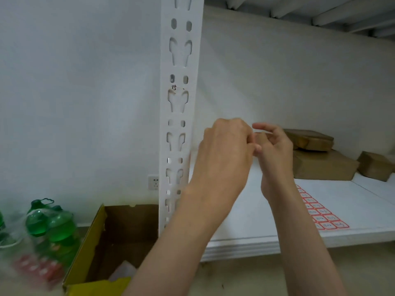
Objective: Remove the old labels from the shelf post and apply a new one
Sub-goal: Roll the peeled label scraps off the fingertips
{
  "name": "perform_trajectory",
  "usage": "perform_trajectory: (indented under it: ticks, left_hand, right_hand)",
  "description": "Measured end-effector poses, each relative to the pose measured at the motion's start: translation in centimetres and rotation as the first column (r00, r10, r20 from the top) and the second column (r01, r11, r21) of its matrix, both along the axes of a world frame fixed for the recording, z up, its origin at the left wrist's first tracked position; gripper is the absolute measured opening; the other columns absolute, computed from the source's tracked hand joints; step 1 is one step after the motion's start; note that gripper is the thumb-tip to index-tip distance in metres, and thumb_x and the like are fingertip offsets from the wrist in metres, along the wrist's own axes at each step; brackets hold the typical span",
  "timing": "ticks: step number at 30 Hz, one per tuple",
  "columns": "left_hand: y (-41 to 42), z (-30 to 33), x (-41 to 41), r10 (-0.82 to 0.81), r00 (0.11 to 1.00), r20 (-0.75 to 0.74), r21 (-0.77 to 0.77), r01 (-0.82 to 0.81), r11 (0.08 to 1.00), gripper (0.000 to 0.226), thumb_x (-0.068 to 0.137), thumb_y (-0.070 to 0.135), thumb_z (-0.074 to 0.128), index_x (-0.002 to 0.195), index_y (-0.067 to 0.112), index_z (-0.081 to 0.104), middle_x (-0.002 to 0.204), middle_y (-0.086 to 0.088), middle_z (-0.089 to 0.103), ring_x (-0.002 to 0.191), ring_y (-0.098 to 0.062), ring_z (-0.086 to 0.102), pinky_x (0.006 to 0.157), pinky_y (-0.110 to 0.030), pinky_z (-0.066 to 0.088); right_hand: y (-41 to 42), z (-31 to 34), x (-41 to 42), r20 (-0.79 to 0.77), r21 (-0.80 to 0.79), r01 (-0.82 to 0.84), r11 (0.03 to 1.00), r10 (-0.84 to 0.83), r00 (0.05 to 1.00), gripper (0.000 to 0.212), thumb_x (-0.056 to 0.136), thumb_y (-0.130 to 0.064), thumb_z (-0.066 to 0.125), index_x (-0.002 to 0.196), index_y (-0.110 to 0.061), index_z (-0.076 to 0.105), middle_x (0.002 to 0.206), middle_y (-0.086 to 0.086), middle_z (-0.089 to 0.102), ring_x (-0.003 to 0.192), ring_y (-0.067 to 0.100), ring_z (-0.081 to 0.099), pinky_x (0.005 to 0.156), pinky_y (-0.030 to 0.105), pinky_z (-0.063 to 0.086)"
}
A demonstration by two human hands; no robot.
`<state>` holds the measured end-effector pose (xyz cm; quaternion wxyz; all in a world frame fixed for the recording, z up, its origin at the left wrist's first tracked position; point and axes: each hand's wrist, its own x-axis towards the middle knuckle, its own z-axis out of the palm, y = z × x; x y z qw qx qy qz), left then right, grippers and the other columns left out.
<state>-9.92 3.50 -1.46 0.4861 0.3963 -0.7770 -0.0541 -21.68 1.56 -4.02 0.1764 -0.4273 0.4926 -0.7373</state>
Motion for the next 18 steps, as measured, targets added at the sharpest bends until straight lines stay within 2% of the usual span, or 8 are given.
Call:
perform_trajectory:
  ticks: [1, 3, 6, 9, 11, 14, 16, 18]
  left_hand:
    - [-0.3, -0.9, -0.8, -0.009, 0.999, 0.04, 0.035, 0.008, 0.999, 0.014, 0.092, 0.027, 0.071, 0.083, 0.017, 0.074, 0.077, -0.001, 0.067, 0.076, -0.025, 0.066, 0.068, -0.036, 0.054]
    - [-1.5, -3.1, -2.1, 0.011, 0.988, 0.155, 0.127, -0.031, 0.991, 0.027, 0.101, 0.027, 0.059, 0.078, 0.015, 0.065, 0.081, -0.008, 0.066, 0.077, -0.031, 0.066, 0.063, -0.036, 0.048]
    - [-3.5, -6.3, -2.8, 0.047, 0.949, 0.312, 0.279, -0.139, 0.95, 0.043, 0.107, 0.035, 0.044, 0.067, 0.017, 0.043, 0.081, -0.007, 0.057, 0.075, -0.031, 0.055, 0.063, -0.034, 0.038]
    - [-4.8, -8.8, -3.0, 0.021, 0.927, 0.373, 0.359, -0.165, 0.919, 0.033, 0.108, 0.03, 0.044, 0.08, 0.013, 0.048, 0.087, -0.007, 0.057, 0.075, -0.027, 0.052, 0.063, -0.033, 0.035]
    - [-5.2, -9.7, -3.1, -0.013, 0.925, 0.38, 0.387, -0.146, 0.911, 0.016, 0.103, 0.026, 0.054, 0.097, 0.012, 0.049, 0.1, -0.008, 0.059, 0.082, -0.028, 0.056, 0.067, -0.034, 0.037]
    - [-5.2, -9.8, -2.8, -0.022, 0.942, 0.335, 0.391, -0.118, 0.913, 0.022, 0.098, 0.022, 0.062, 0.114, 0.016, 0.049, 0.104, -0.005, 0.058, 0.083, -0.025, 0.055, 0.069, -0.034, 0.039]
    - [-5.0, -8.9, -2.7, 0.003, 0.957, 0.29, 0.326, -0.101, 0.94, 0.009, 0.097, 0.014, 0.057, 0.106, 0.015, 0.057, 0.099, -0.005, 0.06, 0.083, -0.025, 0.058, 0.068, -0.035, 0.044]
    - [-4.6, -7.5, -2.4, 0.016, 0.978, 0.209, 0.279, -0.076, 0.957, 0.007, 0.091, 0.014, 0.058, 0.083, 0.015, 0.058, 0.085, -0.002, 0.059, 0.078, -0.026, 0.061, 0.064, -0.033, 0.048]
  right_hand:
    - [-0.2, -0.7, -0.6, 0.027, 0.034, 0.001, 0.999, -0.002, 1.0, 0.026, 0.093, 0.0, 0.05, 0.106, -0.015, 0.068, 0.08, -0.001, 0.067, 0.067, 0.007, 0.063, 0.068, 0.026, 0.049]
    - [-0.5, -1.9, -1.4, 0.054, 0.092, 0.014, 0.996, -0.019, 0.998, 0.026, 0.095, 0.0, 0.048, 0.104, -0.015, 0.067, 0.082, 0.002, 0.067, 0.072, 0.014, 0.063, 0.071, 0.032, 0.053]
    - [-0.6, -3.0, -1.4, -0.034, 0.172, 0.049, 0.984, -0.044, 0.998, 0.028, 0.095, -0.002, 0.046, 0.101, -0.02, 0.066, 0.085, 0.001, 0.069, 0.074, 0.012, 0.065, 0.079, 0.034, 0.054]
    - [-0.6, -3.1, -1.0, -0.109, 0.212, 0.023, 0.977, 0.0, 0.994, 0.027, 0.096, -0.004, 0.046, 0.103, -0.021, 0.065, 0.087, 0.001, 0.07, 0.071, 0.008, 0.064, 0.074, 0.027, 0.053]
    - [-0.7, -2.9, -0.8, -0.147, 0.241, 0.01, 0.97, 0.026, 0.989, 0.026, 0.097, -0.006, 0.046, 0.104, -0.023, 0.064, 0.087, 0.0, 0.07, 0.071, 0.006, 0.065, 0.074, 0.026, 0.054]
    - [-0.6, -2.7, -0.5, -0.195, 0.264, 0.008, 0.964, 0.045, 0.98, 0.024, 0.097, -0.007, 0.048, 0.105, -0.025, 0.063, 0.089, -0.001, 0.071, 0.073, 0.007, 0.068, 0.078, 0.028, 0.057]
    - [-0.4, -2.2, -0.3, -0.204, 0.246, -0.003, 0.969, 0.055, 0.978, 0.024, 0.094, -0.007, 0.051, 0.105, -0.024, 0.064, 0.092, 0.003, 0.072, 0.069, 0.005, 0.067, 0.077, 0.028, 0.057]
    - [-0.1, -1.4, 0.0, -0.194, 0.19, -0.008, 0.982, 0.046, 0.98, 0.024, 0.092, -0.005, 0.053, 0.103, -0.022, 0.066, 0.091, 0.005, 0.072, 0.064, 0.002, 0.066, 0.072, 0.025, 0.055]
